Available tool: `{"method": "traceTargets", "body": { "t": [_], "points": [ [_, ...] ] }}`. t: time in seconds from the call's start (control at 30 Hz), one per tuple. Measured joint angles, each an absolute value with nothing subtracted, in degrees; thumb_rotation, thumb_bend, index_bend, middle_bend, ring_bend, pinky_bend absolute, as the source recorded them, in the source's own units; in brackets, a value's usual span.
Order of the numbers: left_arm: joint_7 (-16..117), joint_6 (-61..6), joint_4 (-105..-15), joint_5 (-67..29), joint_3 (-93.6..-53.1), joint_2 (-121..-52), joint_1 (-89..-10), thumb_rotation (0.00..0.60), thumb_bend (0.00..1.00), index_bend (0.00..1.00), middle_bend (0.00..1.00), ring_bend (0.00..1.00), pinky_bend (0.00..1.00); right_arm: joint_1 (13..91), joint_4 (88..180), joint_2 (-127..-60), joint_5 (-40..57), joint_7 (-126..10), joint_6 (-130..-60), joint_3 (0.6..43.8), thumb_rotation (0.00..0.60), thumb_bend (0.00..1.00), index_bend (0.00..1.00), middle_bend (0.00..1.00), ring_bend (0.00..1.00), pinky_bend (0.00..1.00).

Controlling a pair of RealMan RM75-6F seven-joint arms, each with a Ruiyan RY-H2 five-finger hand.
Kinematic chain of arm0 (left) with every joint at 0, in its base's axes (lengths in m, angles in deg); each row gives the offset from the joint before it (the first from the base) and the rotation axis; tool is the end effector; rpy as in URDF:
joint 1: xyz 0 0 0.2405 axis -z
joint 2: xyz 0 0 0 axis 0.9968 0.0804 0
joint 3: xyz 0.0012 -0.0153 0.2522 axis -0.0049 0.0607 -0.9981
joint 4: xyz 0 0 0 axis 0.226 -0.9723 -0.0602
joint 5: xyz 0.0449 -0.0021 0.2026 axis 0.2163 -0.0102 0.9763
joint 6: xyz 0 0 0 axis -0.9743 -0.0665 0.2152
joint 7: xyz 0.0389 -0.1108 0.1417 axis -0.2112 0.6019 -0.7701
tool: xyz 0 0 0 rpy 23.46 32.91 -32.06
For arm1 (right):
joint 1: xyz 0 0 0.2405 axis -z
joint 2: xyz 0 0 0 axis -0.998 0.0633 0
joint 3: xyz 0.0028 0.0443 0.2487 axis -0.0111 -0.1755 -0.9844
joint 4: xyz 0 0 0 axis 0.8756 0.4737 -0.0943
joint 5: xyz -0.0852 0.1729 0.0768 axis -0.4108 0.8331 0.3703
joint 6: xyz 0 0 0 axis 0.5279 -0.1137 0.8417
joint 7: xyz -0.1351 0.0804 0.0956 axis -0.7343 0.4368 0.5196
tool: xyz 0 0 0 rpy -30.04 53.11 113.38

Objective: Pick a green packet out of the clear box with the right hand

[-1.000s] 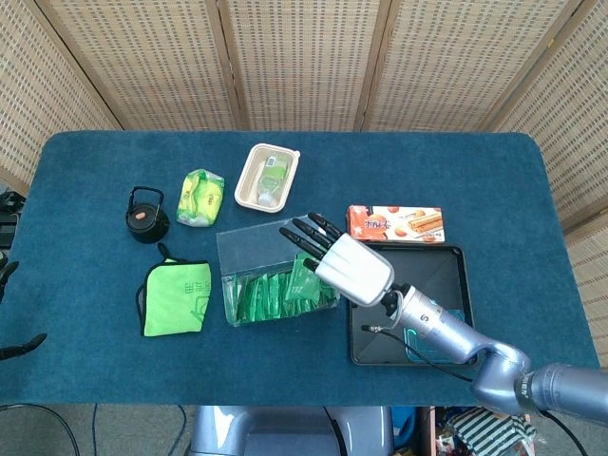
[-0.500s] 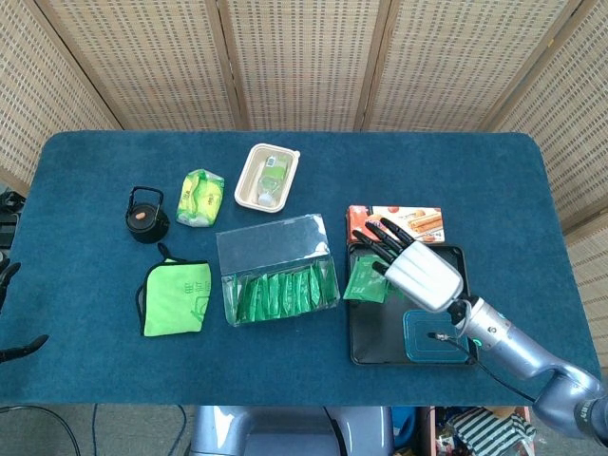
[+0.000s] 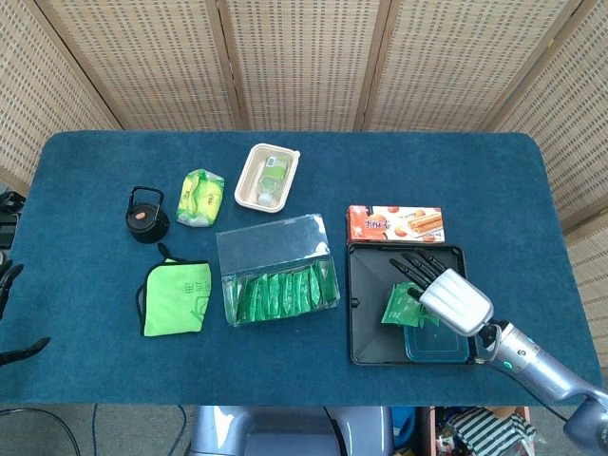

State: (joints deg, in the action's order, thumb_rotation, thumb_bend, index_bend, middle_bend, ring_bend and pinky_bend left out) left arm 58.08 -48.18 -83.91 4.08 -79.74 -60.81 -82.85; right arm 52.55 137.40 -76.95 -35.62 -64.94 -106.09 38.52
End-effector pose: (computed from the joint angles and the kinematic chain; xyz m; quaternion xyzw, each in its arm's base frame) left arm -0.3161 0.2035 0.1884 -0.5659 -0.4319 -0.3875 0.5857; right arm -0.2075 -0.3103 0.0880 0.8483 -0.0898 0.3508 0.3864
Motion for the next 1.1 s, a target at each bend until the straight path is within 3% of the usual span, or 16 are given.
{"method": "traceTargets", "body": {
  "t": [0.07, 0.17, 0.4, 0.57, 0.7, 0.9, 1.1],
  "points": [
    [58.02, -48.37, -83.99, 4.2, -79.78, -60.8, -82.92, 0.6, 0.13, 0.0, 0.0, 0.0, 0.0, 52.86, 138.0, -76.75, -35.31, -65.18, -106.07, 38.43, 0.6, 0.24, 0.09, 0.02, 0.01, 0.17],
    [58.04, -48.67, -84.08, 4.38, -79.82, -60.76, -83.04, 0.6, 0.13, 0.0, 0.0, 0.0, 0.0, 53.42, 140.05, -76.09, -34.2, -66.28, -106.01, 37.9, 0.6, 0.16, 0.0, 0.0, 0.0, 0.17],
    [58.38, -48.97, -84.05, 4.74, -79.89, -60.62, -83.17, 0.6, 0.13, 0.0, 0.0, 0.0, 0.0, 55.86, 145.53, -73.31, -31.5, -68.09, -109.72, 35.19, 0.6, 0.14, 0.0, 0.0, 0.0, 0.16],
    [58.3, -49.61, -83.87, 4.69, -79.71, -60.71, -83.35, 0.6, 0.13, 0.0, 0.0, 0.0, 0.0, 59.9, 150.81, -71.06, -28.54, -65.78, -115.47, 33.89, 0.6, 0.02, 0.0, 0.0, 0.0, 0.05],
    [57.9, -50.71, -83.78, 4.99, -79.58, -60.96, -83.7, 0.6, 0.13, 0.0, 0.0, 0.0, 0.0, 65.24, 155.39, -69.85, -25.16, -64.89, -119.27, 33.95, 0.6, 0.0, 0.0, 0.0, 0.0, 0.0],
    [56.59, -52.21, -83.45, 5.96, -79.57, -61.53, -84.12, 0.6, 0.13, 0.0, 0.0, 0.0, 0.0, 73.84, 155.67, -71.93, -19.75, -62.53, -125.6, 34.27, 0.6, 0.0, 0.0, 0.0, 0.0, 0.0],
    [55.57, -53.53, -83.44, 6.04, -79.34, -62.01, -84.68, 0.6, 0.13, 0.0, 0.0, 0.0, 0.0, 77.61, 152.51, -74.67, -18.2, -59.74, -128.33, 33.58, 0.6, 0.0, 0.0, 0.0, 0.0, 0.0]
  ]
}}
